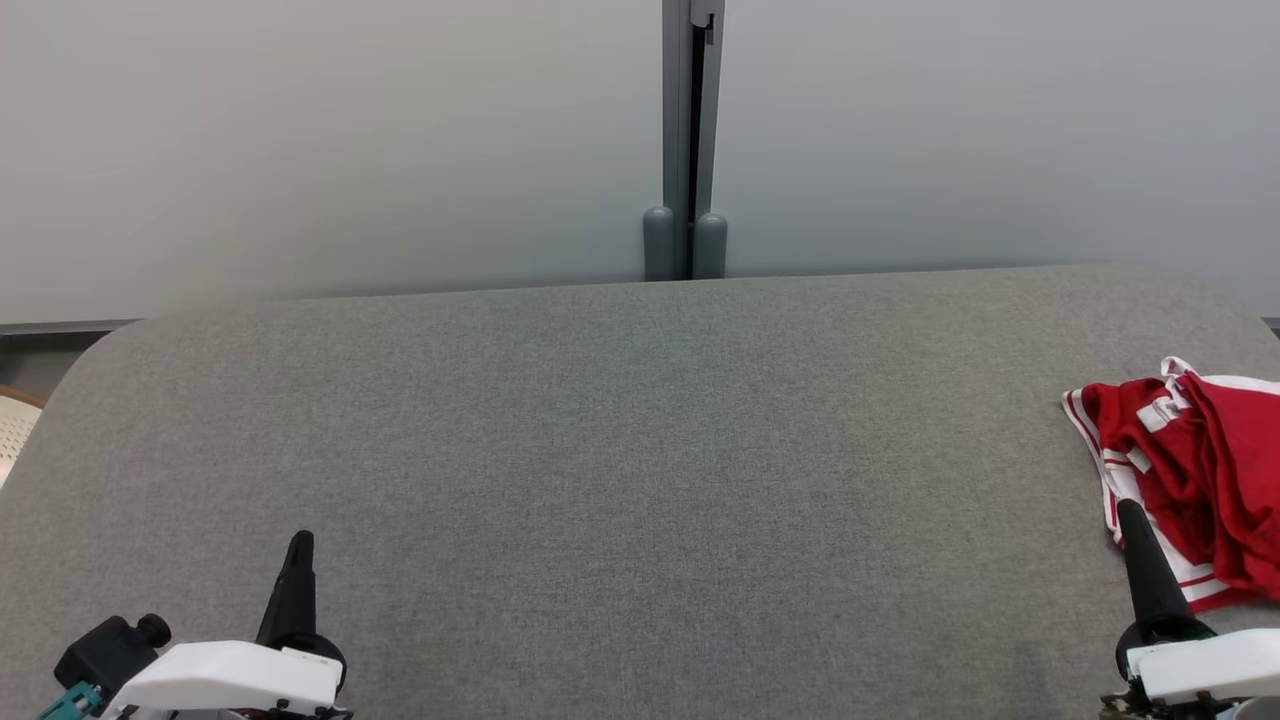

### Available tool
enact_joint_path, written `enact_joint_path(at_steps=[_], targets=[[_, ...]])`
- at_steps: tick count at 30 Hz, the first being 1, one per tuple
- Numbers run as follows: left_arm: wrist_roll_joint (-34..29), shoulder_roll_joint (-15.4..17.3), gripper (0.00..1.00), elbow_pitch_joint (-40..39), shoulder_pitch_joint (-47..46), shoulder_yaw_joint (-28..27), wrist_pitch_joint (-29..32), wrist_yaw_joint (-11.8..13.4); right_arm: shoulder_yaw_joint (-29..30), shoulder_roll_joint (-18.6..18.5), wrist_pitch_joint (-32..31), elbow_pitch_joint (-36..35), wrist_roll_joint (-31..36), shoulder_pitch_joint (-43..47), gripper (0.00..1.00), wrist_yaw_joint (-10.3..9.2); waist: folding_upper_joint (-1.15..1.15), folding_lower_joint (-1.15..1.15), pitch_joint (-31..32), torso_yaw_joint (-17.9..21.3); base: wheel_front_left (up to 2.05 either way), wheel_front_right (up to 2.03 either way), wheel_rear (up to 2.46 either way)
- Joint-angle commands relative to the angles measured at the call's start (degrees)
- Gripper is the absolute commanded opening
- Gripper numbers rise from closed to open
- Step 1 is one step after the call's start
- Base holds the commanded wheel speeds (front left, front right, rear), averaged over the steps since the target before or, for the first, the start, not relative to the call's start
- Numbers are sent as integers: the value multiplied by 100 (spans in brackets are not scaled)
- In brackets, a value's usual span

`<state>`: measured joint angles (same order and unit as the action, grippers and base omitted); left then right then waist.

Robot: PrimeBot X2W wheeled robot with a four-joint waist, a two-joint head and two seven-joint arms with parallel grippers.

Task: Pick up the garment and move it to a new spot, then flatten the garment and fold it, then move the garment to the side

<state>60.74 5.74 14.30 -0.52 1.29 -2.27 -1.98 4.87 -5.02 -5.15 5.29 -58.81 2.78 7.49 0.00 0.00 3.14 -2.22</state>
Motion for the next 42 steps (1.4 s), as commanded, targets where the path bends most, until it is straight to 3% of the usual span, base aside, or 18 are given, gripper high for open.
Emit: enact_joint_path(at_steps=[1,42], targets=[[150,8,0,-62,-171,-70,32,-53,23,-25,-26,2,-172,-159,0,1,0,0,-7,4,0,0,0],[2153,-186,0,-44,-473,-562,608,-400,125,131,-108,593,-2292,-678,0,0,0,0,-199,133,0,0,0]])
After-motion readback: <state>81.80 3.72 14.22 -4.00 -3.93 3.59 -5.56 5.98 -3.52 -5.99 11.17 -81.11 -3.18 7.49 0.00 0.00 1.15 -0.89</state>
